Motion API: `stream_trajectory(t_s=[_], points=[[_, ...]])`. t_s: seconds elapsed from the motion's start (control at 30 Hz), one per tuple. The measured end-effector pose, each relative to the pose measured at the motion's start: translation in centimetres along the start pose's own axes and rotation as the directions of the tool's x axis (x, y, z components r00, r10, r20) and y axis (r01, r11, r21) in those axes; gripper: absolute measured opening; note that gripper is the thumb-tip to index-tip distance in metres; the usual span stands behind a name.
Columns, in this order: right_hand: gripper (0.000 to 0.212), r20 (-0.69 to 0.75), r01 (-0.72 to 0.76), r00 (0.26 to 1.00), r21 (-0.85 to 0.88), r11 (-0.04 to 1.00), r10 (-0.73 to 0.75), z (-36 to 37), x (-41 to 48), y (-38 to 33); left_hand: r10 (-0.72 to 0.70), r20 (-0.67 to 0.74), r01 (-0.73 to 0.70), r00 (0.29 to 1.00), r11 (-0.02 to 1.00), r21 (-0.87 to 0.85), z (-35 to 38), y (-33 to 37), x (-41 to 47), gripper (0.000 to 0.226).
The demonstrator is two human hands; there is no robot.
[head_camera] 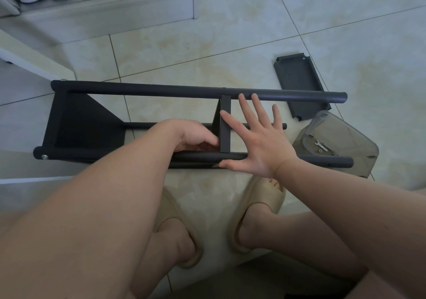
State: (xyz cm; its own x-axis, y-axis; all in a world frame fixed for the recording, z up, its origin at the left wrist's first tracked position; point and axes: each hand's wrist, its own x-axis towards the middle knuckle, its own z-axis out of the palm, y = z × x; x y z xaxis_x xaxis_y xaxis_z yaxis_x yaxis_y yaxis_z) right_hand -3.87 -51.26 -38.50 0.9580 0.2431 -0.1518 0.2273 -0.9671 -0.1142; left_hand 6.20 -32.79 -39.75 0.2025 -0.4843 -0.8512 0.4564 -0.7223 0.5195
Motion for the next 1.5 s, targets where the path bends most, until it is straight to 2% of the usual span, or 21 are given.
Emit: stream_trajectory(t_s=[0.17,0.3,0.5,0.6,0.67,0.9,1.07,1.17,1.37,1.5], points=[[0.107,-0.001,0.002,1.000,0.000,1.000,-0.002,0.07,0.01,0.02,0.014,-0.013,-0.013,1.000,0.999,0.044,-0.11,-0.24,0.15,0.034],[0.107,0.010,-0.001,1.000,-0.009,1.000,0.002,0.04,0.01,0.01,0.011,0.001,-0.011,1.000,1.000,-0.002,-0.23,-0.29,-0.11,0.022],[0.108,-0.002,-0.002,1.000,-0.001,1.000,0.002,0.01,0.05,-0.01,0.016,-0.022,-0.016,1.000,1.000,0.003,-0.05,-0.24,0.17,0.028],[0.108,-0.002,-0.001,1.000,0.000,1.000,0.001,0.08,0.01,-0.03,0.050,-0.032,-0.049,0.998,0.998,0.038,-0.02,-0.28,0.26,0.019],[0.107,-0.001,-0.002,1.000,-0.001,1.000,0.002,0.10,-0.04,0.00,0.043,-0.014,-0.042,0.999,0.999,0.035,-0.18,-0.34,0.22,0.025],[0.107,0.016,-0.003,1.000,-0.001,1.000,0.003,-0.07,0.04,0.02,0.042,-0.001,-0.042,0.999,0.999,0.014,-0.11,-0.30,0.00,0.023],[0.107,0.030,-0.011,1.000,0.005,1.000,0.010,-0.23,-0.02,0.01,0.065,-0.062,-0.062,0.996,0.997,0.049,0.21,-0.24,0.40,0.030],[0.107,0.036,-0.010,0.999,-0.007,1.000,0.010,-0.23,0.00,0.04,0.055,-0.027,-0.054,0.998,0.998,0.023,0.03,-0.24,0.15,0.024],[0.107,0.028,-0.011,1.000,0.001,1.000,0.011,-0.12,0.01,-0.04,0.035,0.034,-0.033,0.999,0.998,-0.054,-0.18,-0.50,0.32,0.026],[0.108,0.022,-0.008,1.000,0.002,1.000,0.008,-0.11,0.02,0.00,0.047,-0.027,-0.048,0.999,0.999,-0.023,-0.07,-0.45,0.53,0.026]])
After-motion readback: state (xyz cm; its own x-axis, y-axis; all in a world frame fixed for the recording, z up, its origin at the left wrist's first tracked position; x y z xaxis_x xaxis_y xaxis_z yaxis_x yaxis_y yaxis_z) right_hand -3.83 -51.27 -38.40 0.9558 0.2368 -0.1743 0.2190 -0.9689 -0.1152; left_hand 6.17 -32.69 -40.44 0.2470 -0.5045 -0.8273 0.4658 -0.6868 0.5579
